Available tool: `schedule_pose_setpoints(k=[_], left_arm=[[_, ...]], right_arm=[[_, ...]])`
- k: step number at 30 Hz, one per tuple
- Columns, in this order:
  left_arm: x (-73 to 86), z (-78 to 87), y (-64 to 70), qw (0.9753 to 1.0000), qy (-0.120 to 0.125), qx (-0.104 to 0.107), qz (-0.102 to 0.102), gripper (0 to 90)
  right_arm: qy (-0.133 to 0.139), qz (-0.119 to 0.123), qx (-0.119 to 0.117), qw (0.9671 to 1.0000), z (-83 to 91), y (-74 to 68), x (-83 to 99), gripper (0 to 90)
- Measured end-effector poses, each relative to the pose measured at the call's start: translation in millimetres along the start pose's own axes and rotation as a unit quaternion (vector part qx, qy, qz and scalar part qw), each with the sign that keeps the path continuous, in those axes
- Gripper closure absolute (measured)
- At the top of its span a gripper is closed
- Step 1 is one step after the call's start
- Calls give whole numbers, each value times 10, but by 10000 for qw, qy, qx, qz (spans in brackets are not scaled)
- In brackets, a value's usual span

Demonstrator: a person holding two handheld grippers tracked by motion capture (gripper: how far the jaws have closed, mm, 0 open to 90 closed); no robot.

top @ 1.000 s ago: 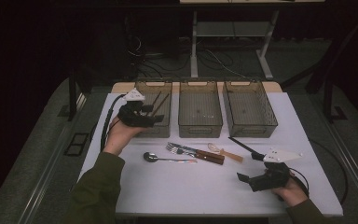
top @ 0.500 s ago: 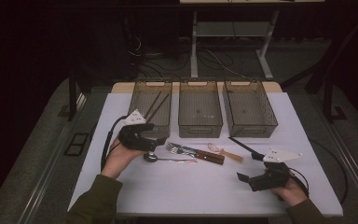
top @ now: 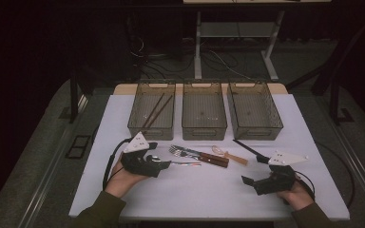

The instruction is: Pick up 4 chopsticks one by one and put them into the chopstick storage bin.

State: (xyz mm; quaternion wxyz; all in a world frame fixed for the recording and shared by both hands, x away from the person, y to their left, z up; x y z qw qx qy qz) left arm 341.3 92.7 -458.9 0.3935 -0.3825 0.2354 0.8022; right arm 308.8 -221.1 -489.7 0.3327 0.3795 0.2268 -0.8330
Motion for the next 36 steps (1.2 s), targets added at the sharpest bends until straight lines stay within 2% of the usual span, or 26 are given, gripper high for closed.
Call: schedule_pose_setpoints(k=[9,14,17,19,22,27,36], left_arm=[[199,-14,153,9996,-117,213,119,0],[269,-46,213,9994,-203,263,41,0],[302,-43,221,9995,-223,191,-78,0],[304,-33,218,9996,-192,195,-81,0],[302,-30,210,9995,-148,263,-18,0],[328,-54,211,9992,-231,335,46,0],[322,-44,211,9991,-207,355,87,0]], right_arm=[[5,47,-13,10000,4,-10,-4,24],[-38,56,-40,10000,2,-19,4,24],[-28,53,-30,10000,14,-23,-3,24],[-75,57,-54,9999,16,-21,6,24],[-178,92,-29,9998,10,-16,27,24],[-202,98,53,9997,16,8,12,24],[-451,55,-99,9989,73,35,12,24]])
Point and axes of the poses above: each handheld gripper's, and its own axes: z roughly backward along the jaws, x roughly out of its underside, y roughly to its right, the point moved 9 cm from there along -z, roughly forward along the jaws, and after that the axes turned 5 degrees about -y, right-handed, at the moved point
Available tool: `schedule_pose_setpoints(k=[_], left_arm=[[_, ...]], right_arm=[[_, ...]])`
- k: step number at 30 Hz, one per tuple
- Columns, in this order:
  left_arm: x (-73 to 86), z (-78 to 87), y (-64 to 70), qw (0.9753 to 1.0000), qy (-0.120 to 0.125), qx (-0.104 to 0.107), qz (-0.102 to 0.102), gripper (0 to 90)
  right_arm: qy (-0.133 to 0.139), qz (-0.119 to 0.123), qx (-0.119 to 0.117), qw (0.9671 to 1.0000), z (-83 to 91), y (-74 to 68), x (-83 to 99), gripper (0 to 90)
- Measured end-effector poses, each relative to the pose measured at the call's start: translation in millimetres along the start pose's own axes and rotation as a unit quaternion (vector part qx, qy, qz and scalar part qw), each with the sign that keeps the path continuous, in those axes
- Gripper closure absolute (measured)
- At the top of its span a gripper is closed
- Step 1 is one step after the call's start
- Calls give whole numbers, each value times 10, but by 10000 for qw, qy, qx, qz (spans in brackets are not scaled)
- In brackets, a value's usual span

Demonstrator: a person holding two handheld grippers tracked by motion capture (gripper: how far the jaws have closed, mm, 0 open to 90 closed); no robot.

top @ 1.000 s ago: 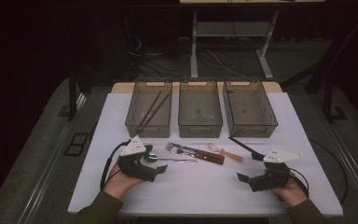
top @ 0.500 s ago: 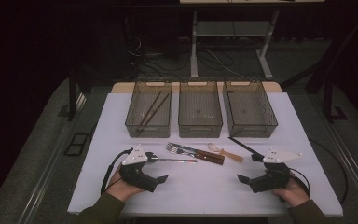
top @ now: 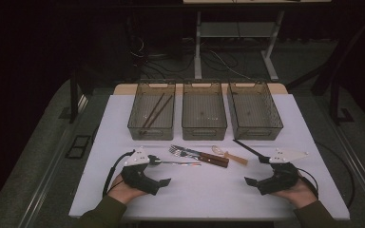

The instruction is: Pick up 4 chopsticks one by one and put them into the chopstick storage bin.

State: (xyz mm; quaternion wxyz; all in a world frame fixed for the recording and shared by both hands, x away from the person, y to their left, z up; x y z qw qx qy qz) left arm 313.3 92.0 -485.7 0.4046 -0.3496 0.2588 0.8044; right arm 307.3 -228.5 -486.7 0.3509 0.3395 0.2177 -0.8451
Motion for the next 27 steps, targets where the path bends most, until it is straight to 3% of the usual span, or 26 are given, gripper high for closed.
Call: schedule_pose_setpoints(k=[11,20,25,27], left_arm=[[5,13,-3,10000,40,48,0,12],[11,11,4,10000,29,78,9,22],[13,10,8,10000,17,77,4,22],[17,10,5,10000,-8,59,-5,24]], right_arm=[[-202,36,252,9995,85,207,-1,25],[-325,-85,419,9986,137,385,30,25],[-344,-172,474,9981,198,505,54,58],[-344,-232,401,9983,234,544,62,156]])
Point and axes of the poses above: each handheld gripper's, and its own axes: z roughly backward along the jaws, x roughly out of its underside, y roughly to its right, the point moved 9 cm from there along -z, roughly forward along the jaws, and after that the axes turned 5 degrees about -y, right-handed, at the moved point
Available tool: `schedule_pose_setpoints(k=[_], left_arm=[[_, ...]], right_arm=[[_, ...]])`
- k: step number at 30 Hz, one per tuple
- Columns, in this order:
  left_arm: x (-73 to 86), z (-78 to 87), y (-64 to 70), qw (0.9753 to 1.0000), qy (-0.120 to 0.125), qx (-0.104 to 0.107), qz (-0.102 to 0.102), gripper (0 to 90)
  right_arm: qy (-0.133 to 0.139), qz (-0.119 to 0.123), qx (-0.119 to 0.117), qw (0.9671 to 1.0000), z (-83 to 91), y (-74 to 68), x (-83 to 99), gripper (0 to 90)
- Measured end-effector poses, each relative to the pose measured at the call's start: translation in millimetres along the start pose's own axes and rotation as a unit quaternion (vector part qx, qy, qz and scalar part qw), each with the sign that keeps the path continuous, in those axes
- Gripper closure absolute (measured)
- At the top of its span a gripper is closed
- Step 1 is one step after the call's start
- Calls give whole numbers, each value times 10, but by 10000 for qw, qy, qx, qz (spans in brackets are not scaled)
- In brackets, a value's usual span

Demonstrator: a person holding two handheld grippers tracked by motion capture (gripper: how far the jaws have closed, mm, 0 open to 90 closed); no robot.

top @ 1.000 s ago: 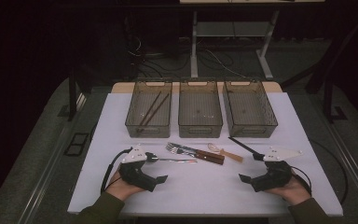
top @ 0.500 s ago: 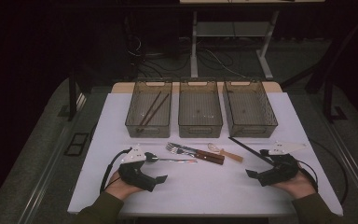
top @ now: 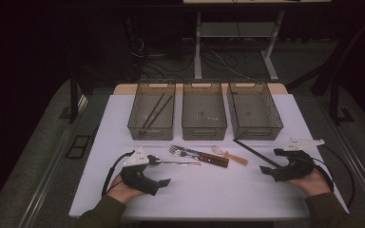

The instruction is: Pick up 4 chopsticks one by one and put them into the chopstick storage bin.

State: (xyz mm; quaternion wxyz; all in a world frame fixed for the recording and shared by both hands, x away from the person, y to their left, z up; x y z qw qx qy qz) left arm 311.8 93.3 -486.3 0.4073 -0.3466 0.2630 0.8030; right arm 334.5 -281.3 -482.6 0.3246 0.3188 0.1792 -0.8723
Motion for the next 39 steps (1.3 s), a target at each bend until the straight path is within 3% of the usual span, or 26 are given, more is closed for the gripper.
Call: schedule_pose_setpoints(k=[6,10,17,27,29,39], left_arm=[[0,10,-14,10000,-9,-48,-16,25],[3,12,-16,10000,-22,-43,-9,26],[6,8,-20,10000,-36,-53,-39,27],[0,12,-18,10000,-8,-33,-28,27],[0,14,-16,10000,-15,-27,-39,27],[1,5,-14,10000,-6,-5,-37,27]], right_arm=[[-51,-93,-86,9999,63,147,30,224],[-87,-175,-21,9998,82,245,43,243],[-64,-207,-47,9998,51,366,20,384],[-103,-138,-64,9998,54,358,53,636],[-153,-36,-14,9999,45,373,84,672],[-462,2,90,9989,38,420,206,798]])
Point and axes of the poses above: each handheld gripper's, and its own axes: z roughly backward along the jaws, x roughly out of its underside, y roughly to its right, the point moved 9 cm from there along -z, roughly forward along the jaws, and after that the axes turned 5 degrees about -y, right-handed, at the moved point
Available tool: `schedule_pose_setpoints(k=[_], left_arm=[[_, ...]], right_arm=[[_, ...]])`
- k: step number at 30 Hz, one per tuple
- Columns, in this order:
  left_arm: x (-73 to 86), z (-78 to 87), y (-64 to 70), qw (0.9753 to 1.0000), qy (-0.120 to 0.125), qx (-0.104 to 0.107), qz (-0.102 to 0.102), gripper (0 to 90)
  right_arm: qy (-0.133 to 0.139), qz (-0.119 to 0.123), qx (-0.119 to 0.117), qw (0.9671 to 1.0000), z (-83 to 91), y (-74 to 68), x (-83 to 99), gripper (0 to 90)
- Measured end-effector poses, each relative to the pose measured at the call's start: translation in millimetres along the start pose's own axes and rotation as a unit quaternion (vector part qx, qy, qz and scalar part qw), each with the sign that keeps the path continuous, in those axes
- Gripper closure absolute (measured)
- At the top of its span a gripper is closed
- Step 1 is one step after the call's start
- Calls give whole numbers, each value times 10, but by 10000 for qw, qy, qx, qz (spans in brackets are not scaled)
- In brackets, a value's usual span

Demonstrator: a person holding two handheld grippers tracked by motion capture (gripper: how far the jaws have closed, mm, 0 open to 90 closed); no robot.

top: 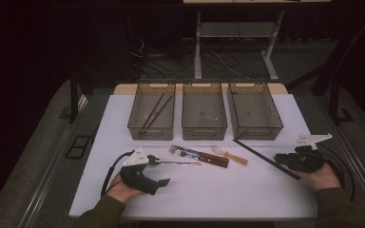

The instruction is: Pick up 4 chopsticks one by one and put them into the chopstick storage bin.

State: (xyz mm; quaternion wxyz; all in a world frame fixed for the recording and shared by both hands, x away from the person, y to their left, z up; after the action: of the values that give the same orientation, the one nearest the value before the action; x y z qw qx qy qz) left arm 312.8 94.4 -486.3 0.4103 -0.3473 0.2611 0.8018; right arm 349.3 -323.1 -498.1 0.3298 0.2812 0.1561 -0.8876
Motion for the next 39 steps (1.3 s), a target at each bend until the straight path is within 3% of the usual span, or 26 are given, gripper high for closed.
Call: schedule_pose_setpoints(k=[14,39], left_arm=[[6,-6,7,10000,-39,10,-23,27],[14,-14,12,9999,-85,28,-46,30]], right_arm=[[-282,63,85,9995,-56,30,75,805],[-451,121,124,9988,-108,39,120,805]])
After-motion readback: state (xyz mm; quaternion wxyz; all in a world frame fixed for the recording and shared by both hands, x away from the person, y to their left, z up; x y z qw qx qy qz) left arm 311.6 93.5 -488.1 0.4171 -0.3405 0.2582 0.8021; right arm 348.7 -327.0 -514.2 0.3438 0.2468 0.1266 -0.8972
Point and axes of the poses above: each handheld gripper's, and its own axes: z roughly backward along the jaws, x roughly out of its underside, y roughly to its right, the point moved 9 cm from there along -z, roughly forward along the jaws, and after that the axes turned 5 degrees about -y, right-handed, at the moved point
